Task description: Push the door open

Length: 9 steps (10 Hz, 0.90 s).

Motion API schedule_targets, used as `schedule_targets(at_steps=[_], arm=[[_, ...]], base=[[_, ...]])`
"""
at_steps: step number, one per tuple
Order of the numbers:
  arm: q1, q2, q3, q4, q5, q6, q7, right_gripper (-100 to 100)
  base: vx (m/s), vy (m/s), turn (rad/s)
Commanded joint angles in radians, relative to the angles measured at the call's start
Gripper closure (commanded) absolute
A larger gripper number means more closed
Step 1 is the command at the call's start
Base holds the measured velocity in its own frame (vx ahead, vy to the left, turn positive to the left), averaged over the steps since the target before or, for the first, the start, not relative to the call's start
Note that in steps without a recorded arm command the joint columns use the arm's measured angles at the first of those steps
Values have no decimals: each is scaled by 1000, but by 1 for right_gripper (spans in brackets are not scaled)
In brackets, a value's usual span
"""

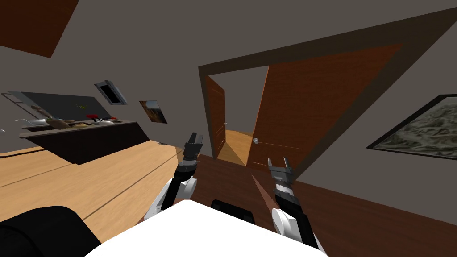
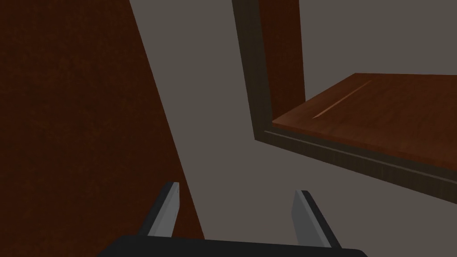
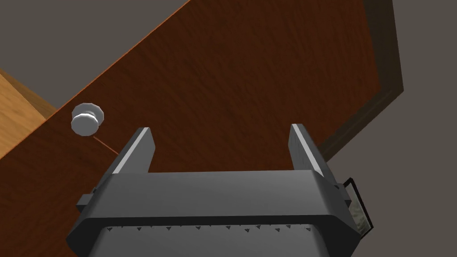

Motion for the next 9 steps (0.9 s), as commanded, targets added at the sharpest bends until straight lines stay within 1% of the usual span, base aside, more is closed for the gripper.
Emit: schedule_targets(at_steps=[1,4,9], arm=[[-17,-6,1,49,-28,-22,-30,-100],[-39,-11,8,124,-78,-52,-80,-100],[-78,-13,19,251,-163,-105,-164,-100]], base=[[83,-71,130],[78,-78,137],[90,-78,145]])
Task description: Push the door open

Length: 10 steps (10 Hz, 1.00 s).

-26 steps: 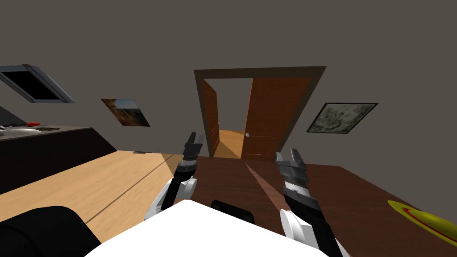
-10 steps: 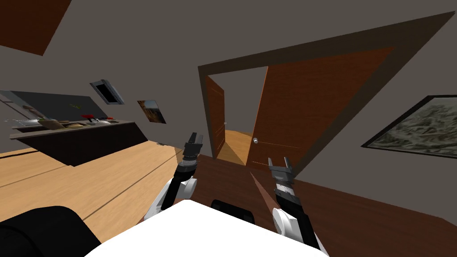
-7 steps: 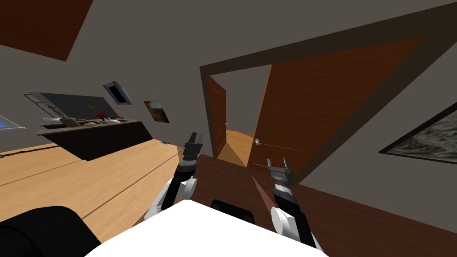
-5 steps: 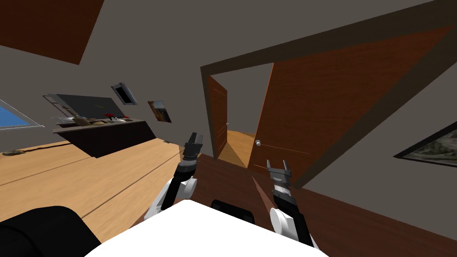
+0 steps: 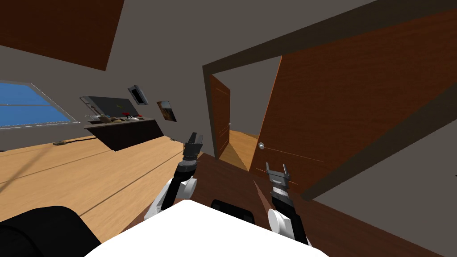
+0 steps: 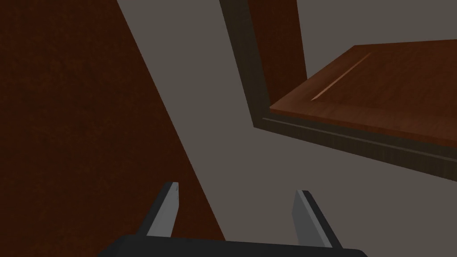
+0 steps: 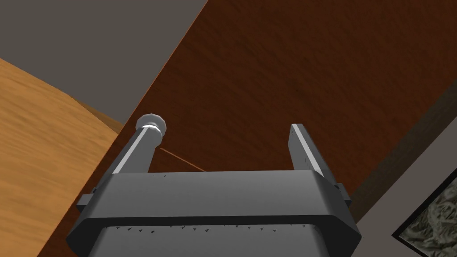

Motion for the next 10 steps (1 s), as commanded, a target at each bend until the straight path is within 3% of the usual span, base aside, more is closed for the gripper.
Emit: schedule_targets(at_steps=[1,10], arm=[[-19,2,2,44,-29,-13,-28,-100],[-86,19,21,265,-178,-104,-175,-100]], base=[[75,-85,116],[69,-83,134]])
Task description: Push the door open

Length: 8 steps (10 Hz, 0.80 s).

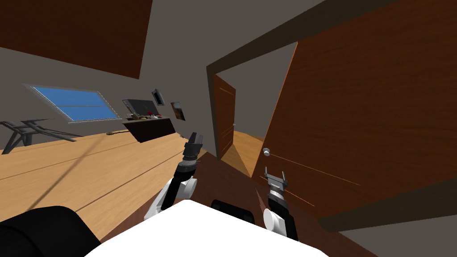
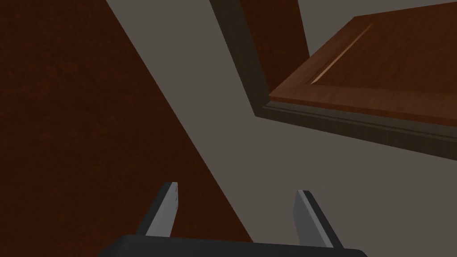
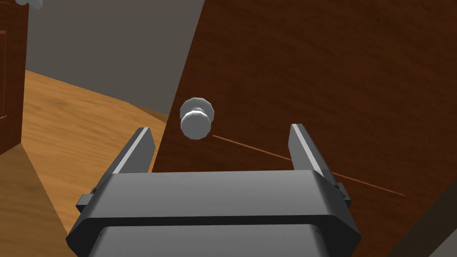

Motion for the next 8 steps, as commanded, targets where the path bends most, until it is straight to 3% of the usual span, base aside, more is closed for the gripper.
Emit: schedule_targets(at_steps=[1,8], arm=[[-15,5,4,47,-25,-21,-29,-100],[-60,33,17,195,-125,-82,-128,-100]], base=[[56,-91,124],[61,-86,114]])
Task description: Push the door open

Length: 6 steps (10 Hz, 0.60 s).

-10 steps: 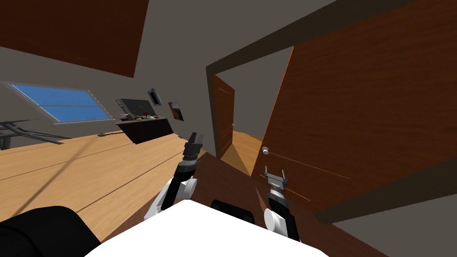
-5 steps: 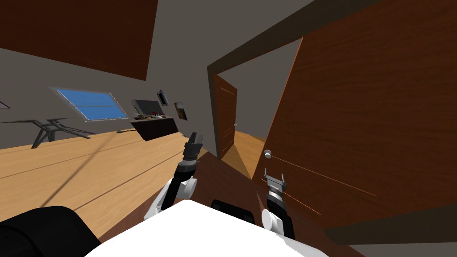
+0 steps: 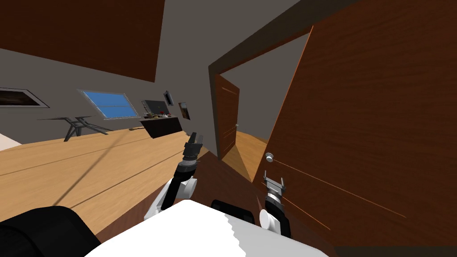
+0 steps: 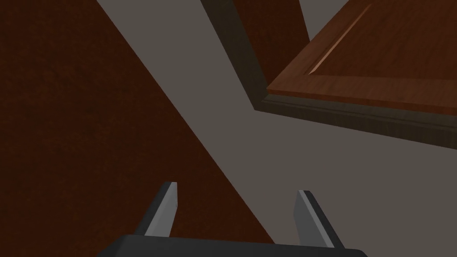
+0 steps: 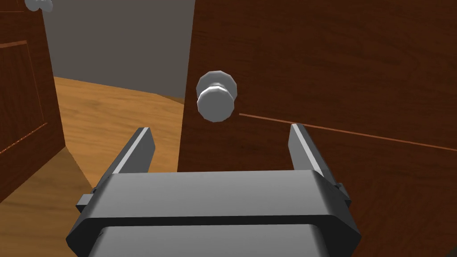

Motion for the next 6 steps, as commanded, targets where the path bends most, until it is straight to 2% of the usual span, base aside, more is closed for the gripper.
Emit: schedule_targets(at_steps=[1,4,6], arm=[[-10,9,3,33,-20,-15,-21,-100],[-30,28,9,100,-65,-43,-66,-100],[-43,42,13,143,-94,-61,-95,-100]], base=[[58,-84,81],[56,-74,119],[76,-112,144]])
